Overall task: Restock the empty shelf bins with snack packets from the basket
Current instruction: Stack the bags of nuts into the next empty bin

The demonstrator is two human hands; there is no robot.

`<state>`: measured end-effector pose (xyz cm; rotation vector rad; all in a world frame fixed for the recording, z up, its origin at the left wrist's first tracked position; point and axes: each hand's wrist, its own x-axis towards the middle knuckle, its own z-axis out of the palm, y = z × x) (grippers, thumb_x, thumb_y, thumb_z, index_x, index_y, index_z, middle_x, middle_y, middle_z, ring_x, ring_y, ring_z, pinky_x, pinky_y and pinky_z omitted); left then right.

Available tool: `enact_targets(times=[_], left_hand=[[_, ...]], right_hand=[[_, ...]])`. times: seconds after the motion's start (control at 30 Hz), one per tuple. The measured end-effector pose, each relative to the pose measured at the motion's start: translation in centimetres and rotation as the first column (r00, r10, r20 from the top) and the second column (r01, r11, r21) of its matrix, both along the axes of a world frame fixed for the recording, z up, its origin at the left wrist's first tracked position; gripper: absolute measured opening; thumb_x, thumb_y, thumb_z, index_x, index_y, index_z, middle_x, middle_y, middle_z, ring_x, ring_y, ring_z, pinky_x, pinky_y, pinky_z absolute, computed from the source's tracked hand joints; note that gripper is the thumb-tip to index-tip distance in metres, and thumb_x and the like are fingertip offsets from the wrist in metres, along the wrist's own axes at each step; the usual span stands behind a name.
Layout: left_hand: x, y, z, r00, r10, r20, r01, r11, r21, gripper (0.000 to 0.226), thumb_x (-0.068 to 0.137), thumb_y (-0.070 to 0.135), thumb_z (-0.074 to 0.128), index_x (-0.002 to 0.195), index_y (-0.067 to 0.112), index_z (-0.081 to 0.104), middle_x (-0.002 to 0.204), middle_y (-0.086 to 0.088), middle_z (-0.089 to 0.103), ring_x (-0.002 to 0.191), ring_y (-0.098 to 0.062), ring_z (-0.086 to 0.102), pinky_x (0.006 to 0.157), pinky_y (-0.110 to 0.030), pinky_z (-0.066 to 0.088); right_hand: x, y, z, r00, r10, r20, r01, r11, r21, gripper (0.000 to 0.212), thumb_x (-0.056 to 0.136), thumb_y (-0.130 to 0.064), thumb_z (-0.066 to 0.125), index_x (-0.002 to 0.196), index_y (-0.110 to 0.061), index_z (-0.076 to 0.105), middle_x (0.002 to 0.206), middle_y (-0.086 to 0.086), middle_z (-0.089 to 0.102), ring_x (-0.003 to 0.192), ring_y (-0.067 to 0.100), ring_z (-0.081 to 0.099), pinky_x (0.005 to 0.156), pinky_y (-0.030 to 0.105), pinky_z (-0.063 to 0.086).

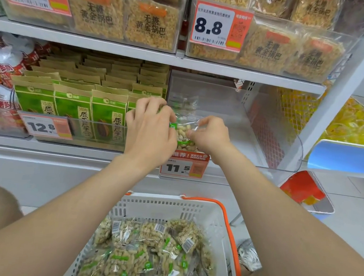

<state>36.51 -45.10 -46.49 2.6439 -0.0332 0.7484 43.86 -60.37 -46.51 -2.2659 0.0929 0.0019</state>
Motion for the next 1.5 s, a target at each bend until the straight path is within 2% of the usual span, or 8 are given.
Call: enact_targets(times=[0.17,0.37,0.57,0.73,0.93,1.1,1.3,1.5], left_hand=[[0.0,0.4,-0.4,1.000,-0.017,0.021,0.017,1.000,0.010,0.017,0.088,0.019,0.056,0.097,0.022,0.070,0.133,0.005,0.059,0.129,-0.024,0.039,0.092,-0.043,0.035],[-0.1,0.6,-0.8,0.999,-0.038,0.021,0.037,0.999,0.020,0.015,0.091,0.021,0.055,0.094,0.023,0.069,0.138,0.003,0.058,0.132,-0.025,0.038,0.094,-0.045,0.036],[0.2,0.6,-0.9,0.998,-0.035,0.058,0.032,0.999,0.042,0.018,0.093,0.022,0.054,0.090,0.023,0.072,0.138,0.003,0.059,0.128,-0.027,0.039,0.092,-0.045,0.038],[0.3,0.5,-1.2,0.992,-0.033,0.123,0.031,0.999,0.020,0.020,0.097,0.023,0.051,0.099,0.023,0.070,0.136,0.004,0.059,0.127,-0.024,0.040,0.094,-0.045,0.040],[-1.1,0.2,-1.9,0.911,0.007,0.413,0.031,0.996,-0.085,0.013,0.101,0.018,0.055,0.112,0.013,0.061,0.128,-0.011,0.055,0.115,-0.031,0.049,0.092,-0.044,0.037],[-2.4,1.7,-5.4,0.828,-0.222,0.515,0.136,0.970,0.200,0.012,0.098,0.016,0.055,0.106,0.009,0.049,0.103,-0.019,0.055,0.090,-0.033,0.049,0.074,-0.046,0.035],[-5.2,1.2,-11.1,0.796,-0.597,0.103,0.457,0.703,0.545,0.017,0.083,0.015,0.059,0.099,0.007,0.057,0.093,-0.014,0.058,0.078,-0.032,0.048,0.066,-0.043,0.037],[-6.8,-1.9,-13.5,0.662,-0.588,-0.466,0.750,0.515,0.416,0.016,0.088,0.026,0.053,0.083,0.013,0.061,0.075,-0.009,0.062,0.065,-0.031,0.061,0.058,-0.035,0.048]], right_hand=[[0.5,0.1,1.2,0.981,0.095,-0.171,-0.122,0.981,-0.151,0.038,0.065,-0.021,0.098,0.082,-0.012,0.066,0.090,0.009,0.073,0.080,0.025,0.074,0.071,0.039,0.065],[0.6,1.0,1.9,0.989,0.055,-0.140,-0.085,0.971,-0.224,0.043,0.068,-0.019,0.099,0.088,-0.006,0.063,0.090,0.010,0.068,0.061,0.022,0.068,0.063,0.037,0.065],[0.1,0.8,2.7,0.972,0.008,-0.236,-0.088,0.939,-0.333,0.055,0.070,-0.031,0.098,0.099,-0.007,0.058,0.098,0.010,0.058,0.081,0.030,0.074,0.072,0.044,0.066],[-0.5,1.0,2.5,0.991,-0.023,-0.131,-0.034,0.907,-0.420,0.102,0.068,-0.043,0.095,0.141,-0.007,0.033,0.134,0.014,0.052,0.118,0.038,0.059,0.086,0.043,0.056],[-3.5,1.7,3.6,0.900,0.240,0.365,-0.037,0.874,-0.485,0.034,0.091,-0.024,0.061,0.122,-0.013,0.052,0.120,0.014,0.056,0.112,0.039,0.055,0.089,0.048,0.051],[-7.2,1.0,4.6,0.866,0.328,0.377,-0.150,0.890,-0.430,0.019,0.078,-0.027,0.042,0.074,-0.022,0.059,0.078,0.009,0.067,0.078,0.036,0.060,0.071,0.044,0.056],[-11.3,-1.0,3.7,0.803,0.595,-0.044,-0.506,0.641,-0.576,0.020,0.075,-0.011,0.050,0.055,-0.011,0.053,0.055,0.011,0.054,0.057,0.031,0.053,0.050,0.039,0.046],[-14.1,-2.5,-1.2,0.707,0.563,-0.428,-0.678,0.368,-0.636,0.026,0.089,-0.010,0.054,0.065,-0.018,0.045,0.073,0.003,0.047,0.068,0.025,0.054,0.052,0.029,0.034]])
